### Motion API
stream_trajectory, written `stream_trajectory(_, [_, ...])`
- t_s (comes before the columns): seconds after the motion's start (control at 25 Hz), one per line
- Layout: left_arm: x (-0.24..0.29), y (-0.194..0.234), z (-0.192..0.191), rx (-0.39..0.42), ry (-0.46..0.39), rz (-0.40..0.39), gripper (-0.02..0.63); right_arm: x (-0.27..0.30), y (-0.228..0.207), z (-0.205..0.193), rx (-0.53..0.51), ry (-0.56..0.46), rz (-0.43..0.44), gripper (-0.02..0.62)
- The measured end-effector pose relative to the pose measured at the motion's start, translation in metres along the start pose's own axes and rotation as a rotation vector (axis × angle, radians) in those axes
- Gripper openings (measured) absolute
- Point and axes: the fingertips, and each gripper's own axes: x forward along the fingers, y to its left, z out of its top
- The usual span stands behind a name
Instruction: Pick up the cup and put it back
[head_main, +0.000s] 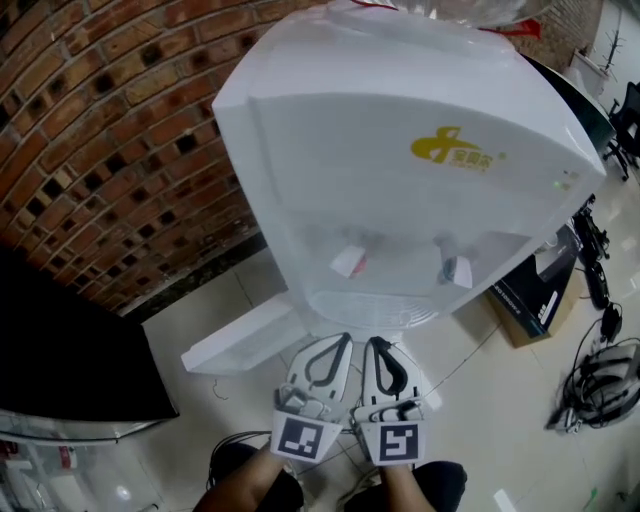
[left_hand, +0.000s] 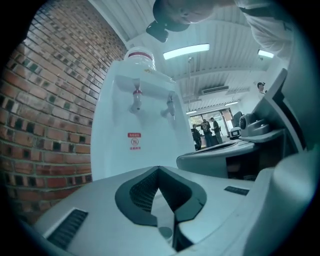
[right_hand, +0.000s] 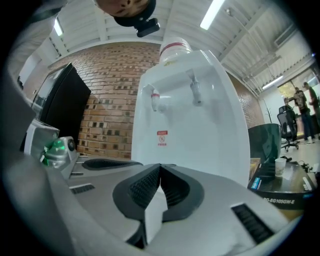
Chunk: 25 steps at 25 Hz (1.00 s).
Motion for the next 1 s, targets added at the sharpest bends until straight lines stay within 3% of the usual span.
stream_trajectory(0.24, [-0.005,0.004,0.090,-0.011,0.050,0.012,-0.008,-0.021,0.009,0.092,0.006,0.033,0.026,0.006])
stream_trajectory(0.56, [0.000,0.010,0.246,-0.037,0.078,0.039,-0.008,-0.056,0.021,0.236,0.053,0.058,0.047,0.006])
stream_trajectory(0.8, [0.015,0.016,0.372,-0.070,0.051,0.052,-0.008,-0.079,0.018,0.359,0.051,0.043,0.062,0.006])
stream_trajectory(1.0, [0.025,0.018,0.447,-0.049,0.017,0.065,-0.008,-0.092,0.016,0.435,0.030,0.009,0.093,0.006])
